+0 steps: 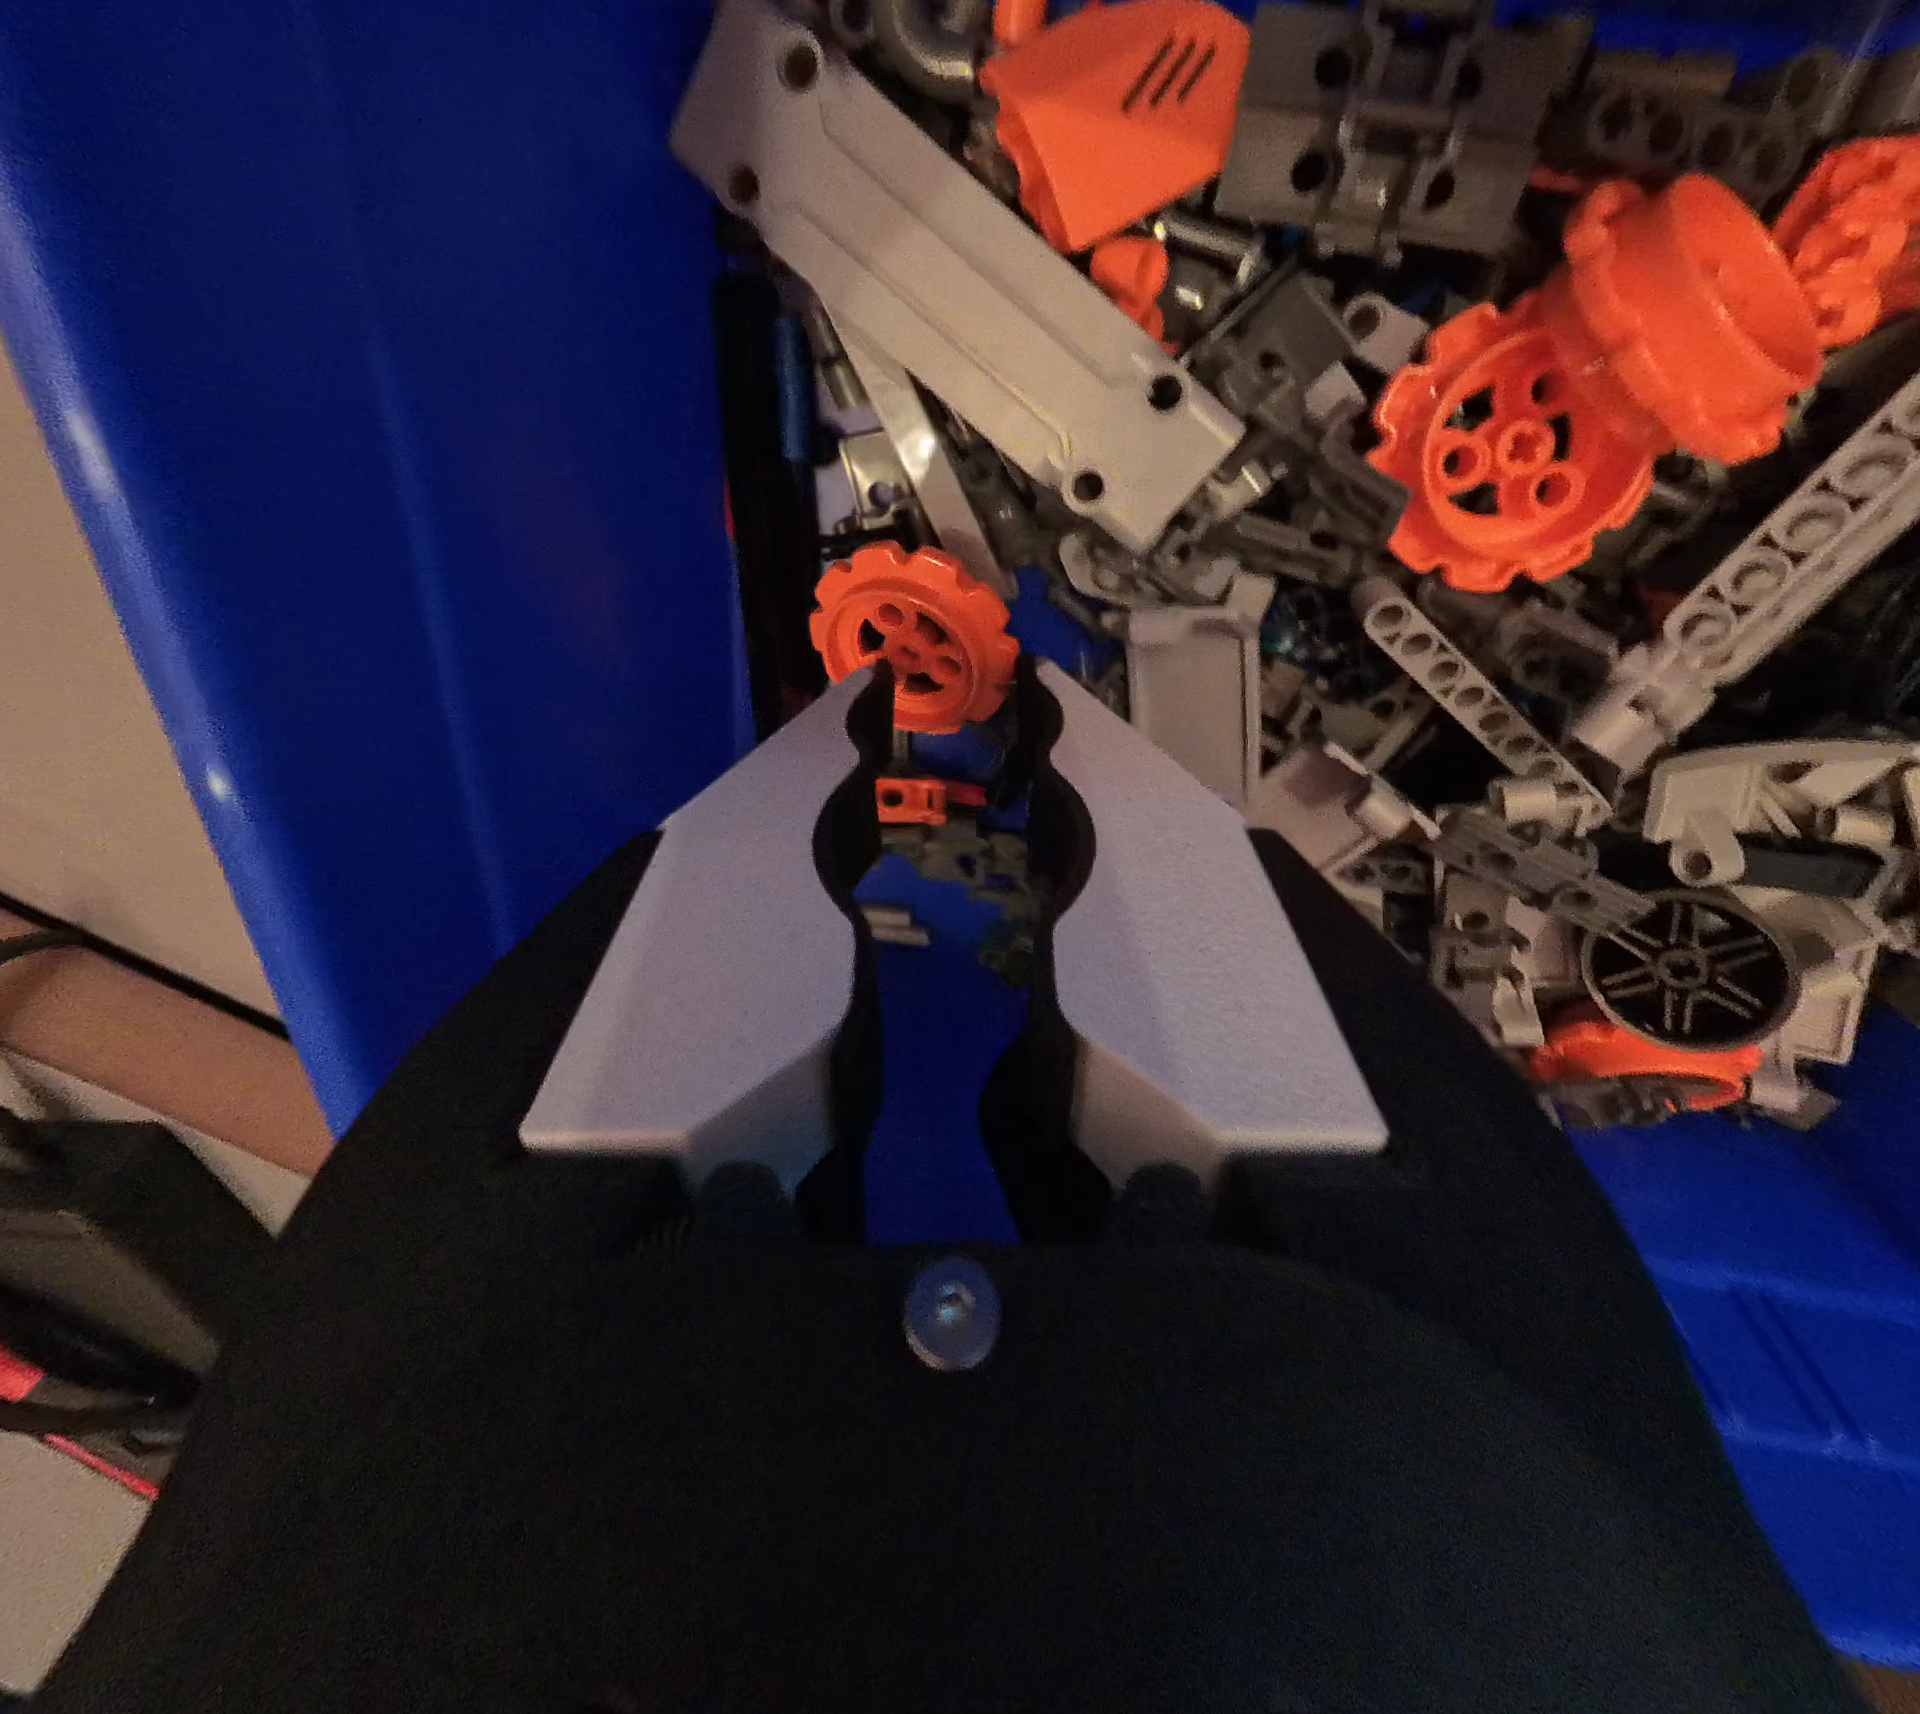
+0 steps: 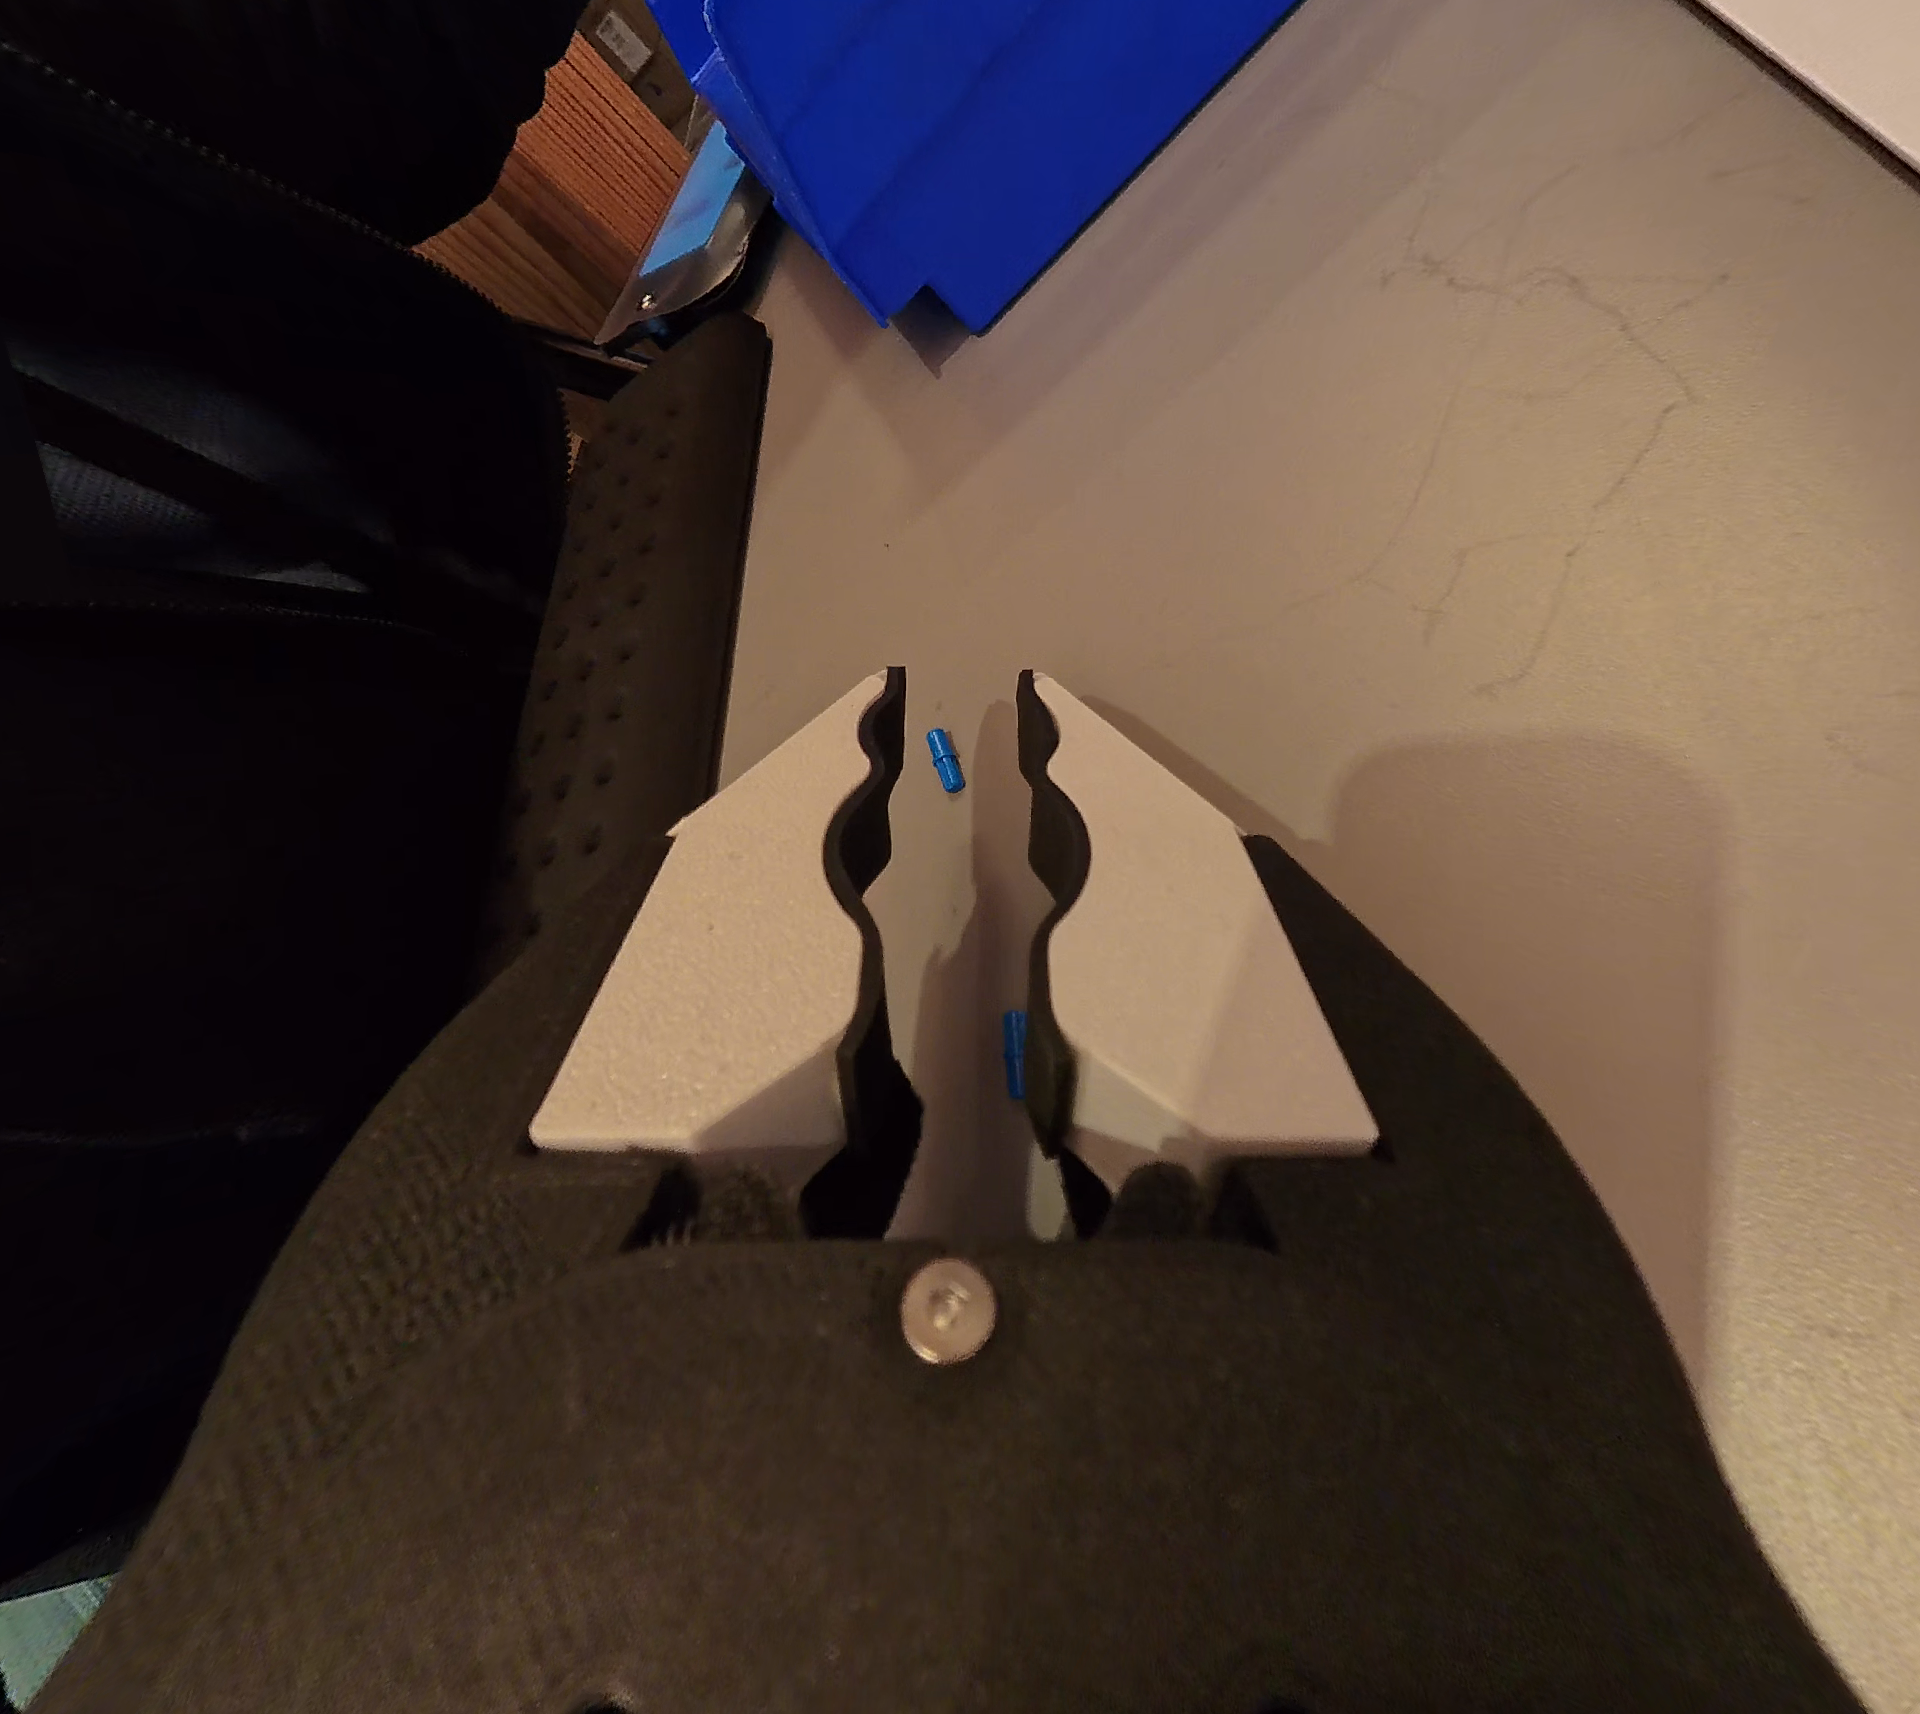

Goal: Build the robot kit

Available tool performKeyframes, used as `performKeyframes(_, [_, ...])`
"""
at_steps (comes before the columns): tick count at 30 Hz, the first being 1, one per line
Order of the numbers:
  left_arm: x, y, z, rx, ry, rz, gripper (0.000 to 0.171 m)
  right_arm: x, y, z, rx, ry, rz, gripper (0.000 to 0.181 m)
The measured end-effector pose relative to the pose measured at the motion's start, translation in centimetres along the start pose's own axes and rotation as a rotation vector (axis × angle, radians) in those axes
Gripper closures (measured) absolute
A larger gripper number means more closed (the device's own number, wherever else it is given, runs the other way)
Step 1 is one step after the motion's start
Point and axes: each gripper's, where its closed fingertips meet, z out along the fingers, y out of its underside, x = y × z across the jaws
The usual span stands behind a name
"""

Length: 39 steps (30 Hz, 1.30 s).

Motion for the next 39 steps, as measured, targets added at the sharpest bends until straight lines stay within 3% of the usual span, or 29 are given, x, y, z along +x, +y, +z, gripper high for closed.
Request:
performKeyframes(1, [0.3,0.5,-0.1,-0.013,0.007,0.004,0.151,0.0,0.0,0.0,0.0,0.0,0.0,0.162])
performKeyframes(8, [2.6,3.3,-1.1,-0.084,0.084,0.017,0.157,0.0,0.0,0.0,-0.002,0.0,0.002,0.162])
performKeyframes(11, [3.2,3.2,-1.8,-0.077,0.122,0.001,0.151,0.0,0.0,0.0,-0.003,0.001,0.001,0.162])
performKeyframes(16, [1.7,-1.1,-2.7,0.115,0.07,-0.06,0.132,0.0,0.0,0.0,-0.001,0.0,0.001,0.162])
performKeyframes(22, [1.7,-4.8,-1.0,0.204,0.102,-0.189,0.115,0.0,0.0,0.0,0.0,-0.001,0.0,0.162])
performKeyframes(26, [1.9,-5.0,0.4,0.186,0.143,-0.257,0.127,0.0,0.0,0.0,0.0,-0.001,-0.001,0.162])
performKeyframes(31, [1.9,-4.5,0.1,0.194,0.142,-0.265,0.143,0.0,0.0,0.0,0.001,-0.002,0.0,0.162])
performKeyframes(39, [3.6,-1.4,-1.5,0.116,0.127,-0.185,0.145,0.0,0.0,0.0,0.001,-0.001,0.0,0.162])
